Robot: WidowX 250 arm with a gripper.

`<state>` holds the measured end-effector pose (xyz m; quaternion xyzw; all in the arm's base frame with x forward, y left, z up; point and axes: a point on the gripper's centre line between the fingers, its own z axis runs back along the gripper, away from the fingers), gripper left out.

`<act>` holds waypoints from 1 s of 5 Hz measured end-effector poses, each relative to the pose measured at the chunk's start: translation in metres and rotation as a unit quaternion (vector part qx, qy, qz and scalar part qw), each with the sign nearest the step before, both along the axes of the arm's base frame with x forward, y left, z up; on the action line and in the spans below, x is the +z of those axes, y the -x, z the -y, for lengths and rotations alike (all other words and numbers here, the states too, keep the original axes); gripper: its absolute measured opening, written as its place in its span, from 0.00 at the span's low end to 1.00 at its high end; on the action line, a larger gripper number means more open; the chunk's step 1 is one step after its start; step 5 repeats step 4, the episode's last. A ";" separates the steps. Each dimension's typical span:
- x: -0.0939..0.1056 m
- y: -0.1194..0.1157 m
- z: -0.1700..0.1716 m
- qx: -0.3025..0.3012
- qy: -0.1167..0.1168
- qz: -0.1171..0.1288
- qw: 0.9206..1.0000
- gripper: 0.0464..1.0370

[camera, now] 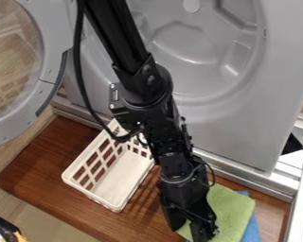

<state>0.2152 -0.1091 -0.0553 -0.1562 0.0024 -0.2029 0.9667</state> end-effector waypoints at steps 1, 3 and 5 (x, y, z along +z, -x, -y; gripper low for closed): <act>0.015 -0.006 -0.001 -0.005 -0.004 0.017 1.000 0.97; 0.072 -0.022 0.000 -0.037 0.000 0.066 0.997 0.96; 0.095 -0.027 -0.004 -0.065 -0.011 0.068 0.996 0.96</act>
